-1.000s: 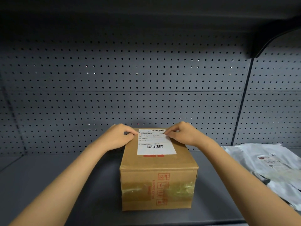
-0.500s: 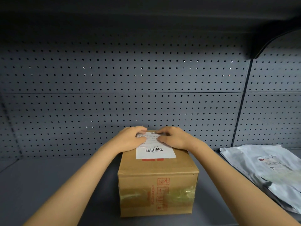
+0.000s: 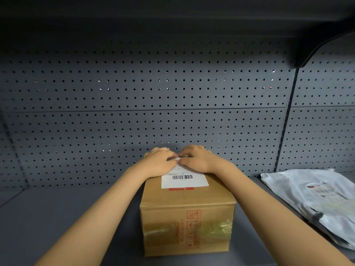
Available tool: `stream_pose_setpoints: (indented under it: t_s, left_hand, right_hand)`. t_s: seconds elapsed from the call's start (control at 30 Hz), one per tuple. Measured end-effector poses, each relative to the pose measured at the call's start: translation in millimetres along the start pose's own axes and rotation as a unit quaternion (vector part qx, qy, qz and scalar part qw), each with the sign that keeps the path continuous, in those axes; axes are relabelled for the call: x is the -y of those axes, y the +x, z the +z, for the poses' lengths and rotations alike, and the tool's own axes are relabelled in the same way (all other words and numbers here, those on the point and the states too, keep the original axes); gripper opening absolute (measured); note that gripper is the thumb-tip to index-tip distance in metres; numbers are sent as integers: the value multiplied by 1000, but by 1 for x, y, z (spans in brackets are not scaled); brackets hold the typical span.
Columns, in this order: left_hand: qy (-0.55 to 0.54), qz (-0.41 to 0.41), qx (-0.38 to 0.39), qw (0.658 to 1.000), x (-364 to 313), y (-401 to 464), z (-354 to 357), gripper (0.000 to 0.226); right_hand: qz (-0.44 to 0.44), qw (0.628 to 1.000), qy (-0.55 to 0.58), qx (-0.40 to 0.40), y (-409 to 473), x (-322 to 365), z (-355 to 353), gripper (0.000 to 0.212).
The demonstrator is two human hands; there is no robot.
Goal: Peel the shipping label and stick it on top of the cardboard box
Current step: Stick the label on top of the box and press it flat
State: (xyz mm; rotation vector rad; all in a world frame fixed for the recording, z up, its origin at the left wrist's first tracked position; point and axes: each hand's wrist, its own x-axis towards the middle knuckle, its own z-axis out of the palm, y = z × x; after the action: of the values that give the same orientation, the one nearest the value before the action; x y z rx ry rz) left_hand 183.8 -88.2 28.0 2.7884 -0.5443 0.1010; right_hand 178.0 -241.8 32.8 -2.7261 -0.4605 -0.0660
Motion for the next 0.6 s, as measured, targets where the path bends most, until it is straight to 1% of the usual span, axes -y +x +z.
stream_pose_setpoints:
  t_s: [0.1,0.2,0.37,0.47,0.57,0.6]
  left_hand:
    - [10,-17,-4,1000,3,-1,0,42]
    - [10,-35,-14,999,11,-8,-3,41]
    - [2,-63,-35,997,14,-20,-7,37]
    - [-54,-40,-55,996,1,-30,-6,33]
    - [-104,9,-30,994,-15,-42,-4,25]
    - [-115,22,-20,993,-18,-47,-3,30]
  right_hand:
    - [25,1000,-3,1,-3,-6,-4,38]
    - [52,998,19,-20,-10,-19,-9,36]
    - [69,995,45,-52,-20,-34,-8,35]
    - [45,994,51,-88,-26,-23,-2,33]
    - [-10,992,82,-96,-39,-3,1,32]
    - [-30,991,88,-91,-45,2,3,31]
